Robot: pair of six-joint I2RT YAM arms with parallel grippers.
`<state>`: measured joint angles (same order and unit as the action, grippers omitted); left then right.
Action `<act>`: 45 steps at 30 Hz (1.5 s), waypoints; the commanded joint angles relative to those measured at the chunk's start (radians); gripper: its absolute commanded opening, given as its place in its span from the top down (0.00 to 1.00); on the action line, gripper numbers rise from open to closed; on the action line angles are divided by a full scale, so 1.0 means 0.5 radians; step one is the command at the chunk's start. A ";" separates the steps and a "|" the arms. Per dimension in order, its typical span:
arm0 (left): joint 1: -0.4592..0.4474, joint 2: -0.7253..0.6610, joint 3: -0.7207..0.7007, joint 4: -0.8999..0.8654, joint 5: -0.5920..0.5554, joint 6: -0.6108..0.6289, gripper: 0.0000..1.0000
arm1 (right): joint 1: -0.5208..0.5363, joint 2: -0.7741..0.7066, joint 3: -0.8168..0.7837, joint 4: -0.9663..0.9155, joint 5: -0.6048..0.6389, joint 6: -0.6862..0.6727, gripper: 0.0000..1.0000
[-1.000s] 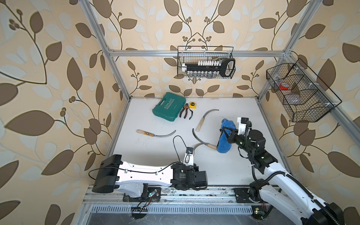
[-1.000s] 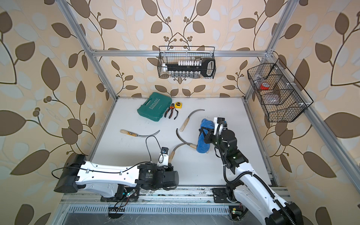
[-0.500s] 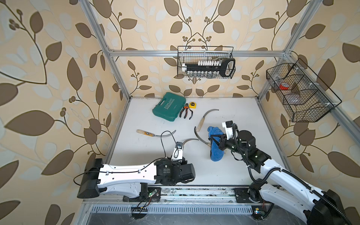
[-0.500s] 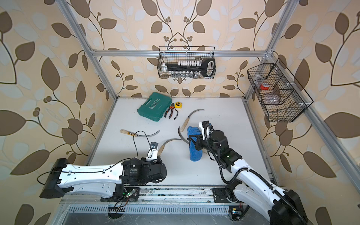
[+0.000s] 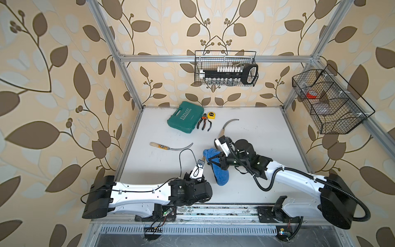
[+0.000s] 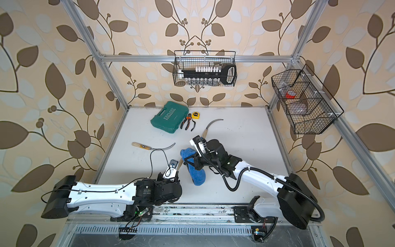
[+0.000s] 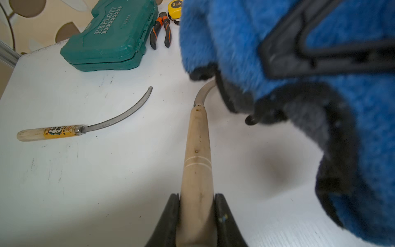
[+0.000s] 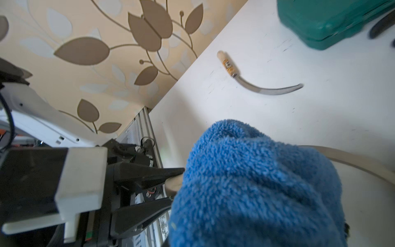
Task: Wipe small sickles with rags
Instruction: Wipe the small sickle.
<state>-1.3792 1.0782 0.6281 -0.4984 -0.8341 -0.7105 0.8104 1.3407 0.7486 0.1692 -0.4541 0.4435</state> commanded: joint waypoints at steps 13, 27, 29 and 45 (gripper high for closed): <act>0.016 -0.133 0.005 0.069 0.025 0.091 1.00 | 0.097 0.255 0.101 0.370 -0.682 -0.011 0.98; 0.016 -0.235 -0.032 0.040 0.039 0.062 1.00 | -0.183 0.734 0.244 0.121 -0.119 -0.052 1.00; 0.016 -0.239 -0.037 0.044 0.033 0.062 1.00 | -0.234 0.812 0.290 0.090 -0.093 -0.065 1.00; 0.016 -0.320 -0.073 0.010 -0.028 0.016 1.00 | 0.122 0.317 0.122 0.270 -0.282 -0.074 1.00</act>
<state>-1.3674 0.9318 0.5957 -0.5392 -0.8215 -0.7021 0.8654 1.5410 0.8574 0.2455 -0.5152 0.4065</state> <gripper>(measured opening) 0.240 0.138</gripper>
